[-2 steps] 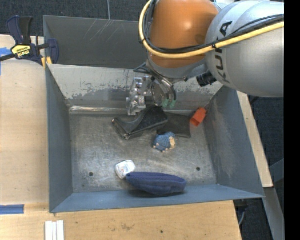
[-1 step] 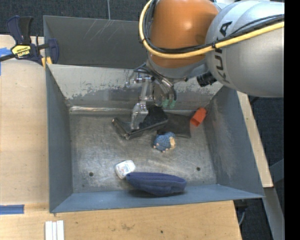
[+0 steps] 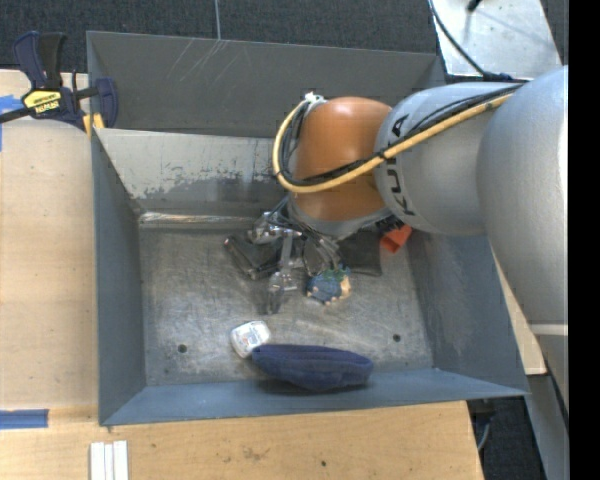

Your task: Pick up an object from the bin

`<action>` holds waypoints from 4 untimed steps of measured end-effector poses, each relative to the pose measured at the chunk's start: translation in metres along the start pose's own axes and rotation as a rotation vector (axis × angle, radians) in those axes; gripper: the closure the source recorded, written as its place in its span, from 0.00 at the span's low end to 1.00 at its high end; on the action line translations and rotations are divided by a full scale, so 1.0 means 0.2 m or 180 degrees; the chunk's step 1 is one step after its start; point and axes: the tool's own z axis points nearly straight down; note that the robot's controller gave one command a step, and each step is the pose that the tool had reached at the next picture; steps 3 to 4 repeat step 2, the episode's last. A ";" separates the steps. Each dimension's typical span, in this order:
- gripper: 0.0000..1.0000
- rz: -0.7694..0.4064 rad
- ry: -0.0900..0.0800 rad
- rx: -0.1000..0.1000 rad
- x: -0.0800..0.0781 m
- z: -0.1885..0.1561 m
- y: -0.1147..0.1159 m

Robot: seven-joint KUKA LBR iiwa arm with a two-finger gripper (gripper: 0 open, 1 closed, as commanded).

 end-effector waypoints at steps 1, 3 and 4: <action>1.00 0.0000 -0.0040 -0.0008 -0.02 -0.03 0.01; 1.00 -0.0537 -0.0023 0.0006 0.11 -0.82 -0.32; 1.00 -0.0537 -0.0023 0.0006 0.11 -0.82 -0.32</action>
Offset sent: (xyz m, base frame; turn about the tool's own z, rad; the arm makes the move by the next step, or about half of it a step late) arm 0.0000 0.0000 0.0000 0.0000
